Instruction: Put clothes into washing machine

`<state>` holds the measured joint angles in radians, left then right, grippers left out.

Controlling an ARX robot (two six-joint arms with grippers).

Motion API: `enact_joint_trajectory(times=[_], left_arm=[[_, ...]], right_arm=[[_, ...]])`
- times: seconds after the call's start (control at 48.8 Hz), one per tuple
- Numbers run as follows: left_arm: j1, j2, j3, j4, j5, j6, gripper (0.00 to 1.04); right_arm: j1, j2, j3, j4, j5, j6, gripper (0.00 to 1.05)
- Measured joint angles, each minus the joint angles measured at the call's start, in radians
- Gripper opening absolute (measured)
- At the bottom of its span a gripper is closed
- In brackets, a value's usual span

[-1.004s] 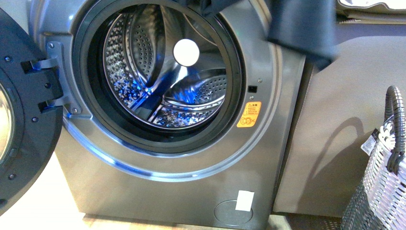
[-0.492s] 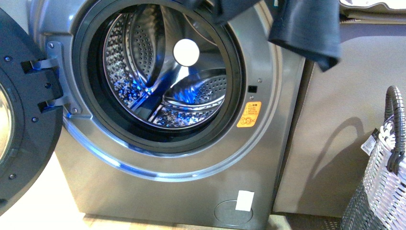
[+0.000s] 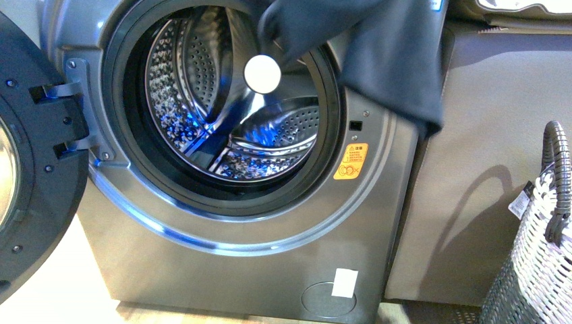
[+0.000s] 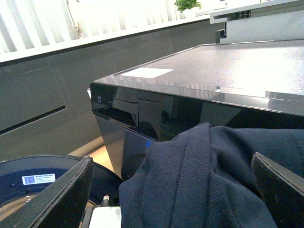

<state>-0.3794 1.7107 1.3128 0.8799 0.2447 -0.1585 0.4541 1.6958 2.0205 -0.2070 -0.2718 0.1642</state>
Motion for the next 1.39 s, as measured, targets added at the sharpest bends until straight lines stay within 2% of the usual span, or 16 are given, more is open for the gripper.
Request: enact_joint_trajectory(times=[0.082, 0.594, 1.127, 1.393], left_arm=[[0.025, -0.007, -0.043, 0.017, 0.014, -0.008, 0.16], [0.171, -0.06, -0.343, 0.186, 0.047, -0.028, 0.16], [0.216, 0.163, -0.393, 0.244, -0.018, 0.038, 0.16], [0.22, 0.283, -0.325, 0.232, -0.07, 0.073, 0.16]], right_arm=[[0.0, 0.0, 0.0, 0.0, 0.0, 0.0, 0.97], [0.0, 0.0, 0.0, 0.0, 0.0, 0.0, 0.97], [0.0, 0.0, 0.0, 0.0, 0.0, 0.0, 0.97], [0.0, 0.0, 0.0, 0.0, 0.0, 0.0, 0.97]])
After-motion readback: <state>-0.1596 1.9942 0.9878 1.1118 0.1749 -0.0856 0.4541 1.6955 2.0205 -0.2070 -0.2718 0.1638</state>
